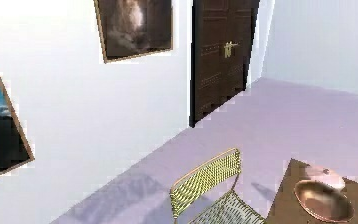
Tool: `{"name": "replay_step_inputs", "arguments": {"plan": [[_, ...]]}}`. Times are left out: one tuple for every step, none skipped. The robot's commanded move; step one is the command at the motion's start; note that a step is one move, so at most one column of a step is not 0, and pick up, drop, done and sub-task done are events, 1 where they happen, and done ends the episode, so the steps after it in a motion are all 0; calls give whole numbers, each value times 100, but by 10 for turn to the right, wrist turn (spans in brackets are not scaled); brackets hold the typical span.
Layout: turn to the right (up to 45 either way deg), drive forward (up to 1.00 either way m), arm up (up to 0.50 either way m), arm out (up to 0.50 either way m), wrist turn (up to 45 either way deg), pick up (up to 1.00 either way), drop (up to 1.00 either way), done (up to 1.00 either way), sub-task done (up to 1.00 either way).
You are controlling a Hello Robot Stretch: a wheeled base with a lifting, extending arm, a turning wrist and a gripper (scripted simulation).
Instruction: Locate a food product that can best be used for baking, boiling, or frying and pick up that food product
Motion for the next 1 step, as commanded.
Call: {"name": "replay_step_inputs", "arguments": {"plan": [[-210, 0, 0, 0, 0, 0, 0, 0, 0]]}}
